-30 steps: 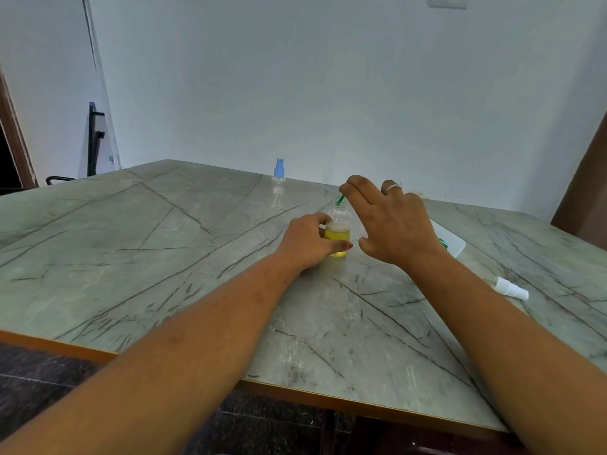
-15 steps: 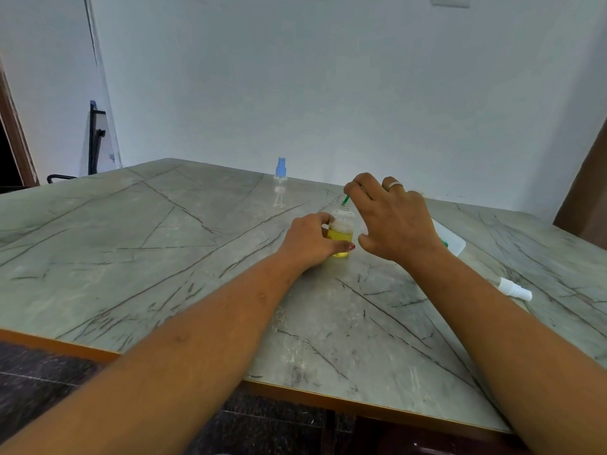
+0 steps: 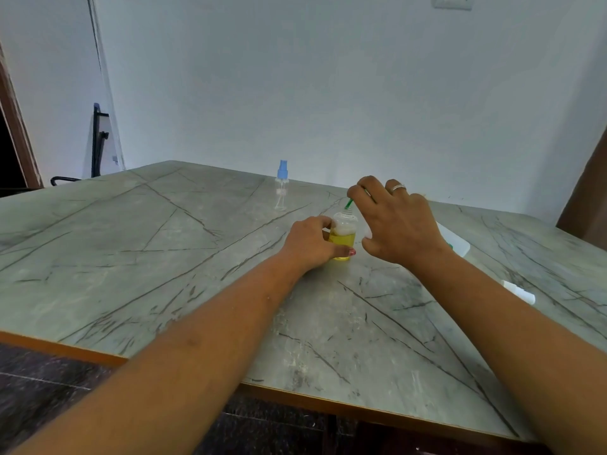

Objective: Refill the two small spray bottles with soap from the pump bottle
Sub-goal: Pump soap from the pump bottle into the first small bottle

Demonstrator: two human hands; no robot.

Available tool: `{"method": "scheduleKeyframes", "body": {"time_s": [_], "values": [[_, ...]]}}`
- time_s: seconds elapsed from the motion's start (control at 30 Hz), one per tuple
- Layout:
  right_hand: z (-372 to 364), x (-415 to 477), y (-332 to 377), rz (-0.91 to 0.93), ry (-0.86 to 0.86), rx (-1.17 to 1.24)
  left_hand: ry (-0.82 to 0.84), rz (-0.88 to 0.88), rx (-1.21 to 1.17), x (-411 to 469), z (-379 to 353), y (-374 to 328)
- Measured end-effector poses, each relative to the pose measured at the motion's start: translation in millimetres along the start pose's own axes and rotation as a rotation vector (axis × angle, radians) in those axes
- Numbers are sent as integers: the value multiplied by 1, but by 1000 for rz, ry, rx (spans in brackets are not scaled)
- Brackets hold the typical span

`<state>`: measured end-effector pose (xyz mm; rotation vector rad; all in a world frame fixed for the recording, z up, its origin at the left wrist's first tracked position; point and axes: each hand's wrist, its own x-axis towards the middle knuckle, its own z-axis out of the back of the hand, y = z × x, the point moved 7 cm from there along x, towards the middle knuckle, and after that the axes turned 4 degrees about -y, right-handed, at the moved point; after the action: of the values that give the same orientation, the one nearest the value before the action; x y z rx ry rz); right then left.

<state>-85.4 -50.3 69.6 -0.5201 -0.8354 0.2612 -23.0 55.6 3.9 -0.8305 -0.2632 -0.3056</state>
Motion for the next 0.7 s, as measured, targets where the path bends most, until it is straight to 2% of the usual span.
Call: {"method": "scheduleKeyframes", "body": {"time_s": [0.7], "values": [[-6, -3, -3, 15, 33, -3, 9, 13, 5, 0, 0, 1]]}}
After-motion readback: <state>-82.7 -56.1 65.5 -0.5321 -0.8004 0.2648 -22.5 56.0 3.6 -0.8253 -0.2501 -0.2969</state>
